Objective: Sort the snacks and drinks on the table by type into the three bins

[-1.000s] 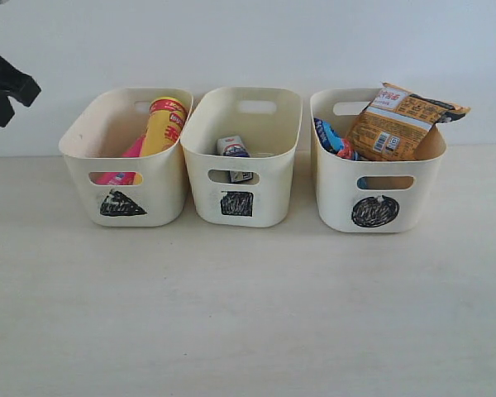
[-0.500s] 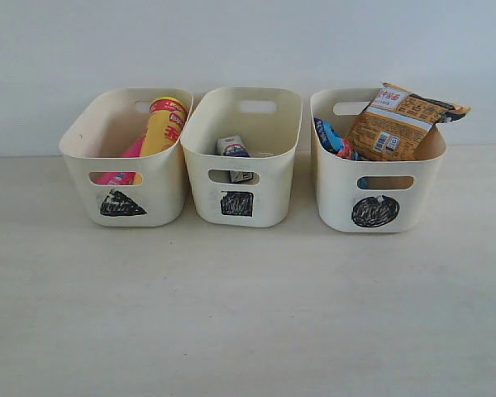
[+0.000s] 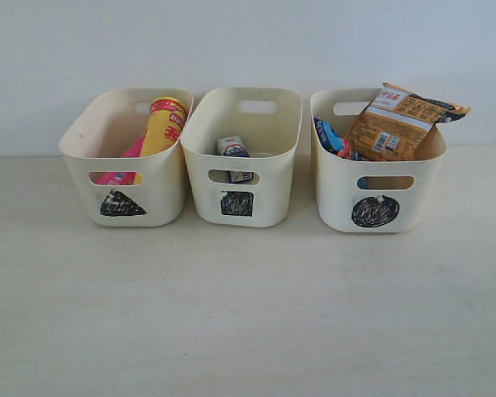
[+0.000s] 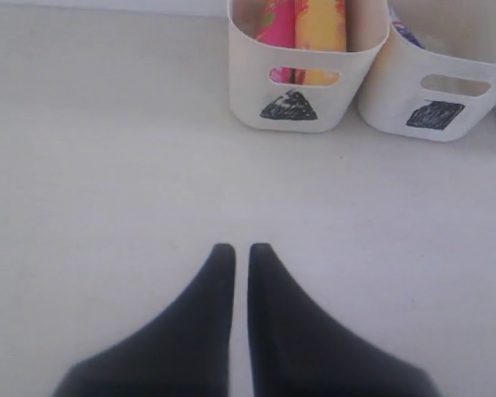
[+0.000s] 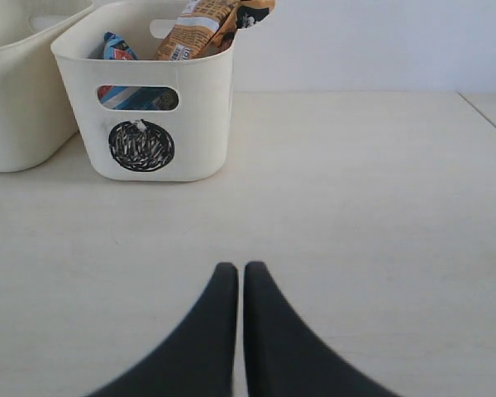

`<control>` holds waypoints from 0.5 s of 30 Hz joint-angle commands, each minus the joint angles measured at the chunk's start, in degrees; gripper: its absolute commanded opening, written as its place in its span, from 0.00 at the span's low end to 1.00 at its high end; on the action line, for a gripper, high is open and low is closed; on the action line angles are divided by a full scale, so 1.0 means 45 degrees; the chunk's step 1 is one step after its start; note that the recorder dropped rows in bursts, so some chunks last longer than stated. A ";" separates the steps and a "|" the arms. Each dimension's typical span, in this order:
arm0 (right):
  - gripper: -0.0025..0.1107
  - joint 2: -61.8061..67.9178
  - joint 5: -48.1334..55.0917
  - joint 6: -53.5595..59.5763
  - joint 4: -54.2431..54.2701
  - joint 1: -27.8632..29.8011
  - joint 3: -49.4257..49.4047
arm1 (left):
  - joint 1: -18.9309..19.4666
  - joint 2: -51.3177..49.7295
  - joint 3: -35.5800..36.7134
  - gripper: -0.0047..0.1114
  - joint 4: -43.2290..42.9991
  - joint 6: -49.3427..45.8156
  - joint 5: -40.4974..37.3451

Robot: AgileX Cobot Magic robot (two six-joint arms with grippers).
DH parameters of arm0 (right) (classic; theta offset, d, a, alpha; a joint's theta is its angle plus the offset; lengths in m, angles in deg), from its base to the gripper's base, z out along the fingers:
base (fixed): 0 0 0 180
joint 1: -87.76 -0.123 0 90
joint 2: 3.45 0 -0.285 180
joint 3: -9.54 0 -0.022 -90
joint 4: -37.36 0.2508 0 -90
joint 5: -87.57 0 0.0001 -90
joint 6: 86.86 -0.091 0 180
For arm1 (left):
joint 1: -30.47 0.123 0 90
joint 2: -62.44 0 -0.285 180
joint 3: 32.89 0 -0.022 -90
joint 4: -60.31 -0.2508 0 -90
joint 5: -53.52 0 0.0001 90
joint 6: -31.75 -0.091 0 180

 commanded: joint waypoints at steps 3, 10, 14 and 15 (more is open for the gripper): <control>0.02 -0.0061 -0.0067 0.0012 -0.0008 0.0035 -0.0049 | 0.0026 0.1772 0.0936 0.07 0.0169 -0.1755 0.1925; 0.02 -0.0061 -0.0067 0.0012 -0.0008 0.0035 -0.0049 | 0.0026 0.2159 0.2915 0.07 0.0194 -0.1818 0.4737; 0.02 -0.0061 -0.0067 0.0012 -0.0008 0.0035 -0.0049 | 0.0026 0.2159 0.4144 0.07 0.0194 -0.1818 0.6381; 0.02 -0.0061 -0.0067 0.0012 -0.0008 0.0035 -0.0049 | 0.0026 0.2159 0.4451 0.07 0.0194 -0.1818 0.6617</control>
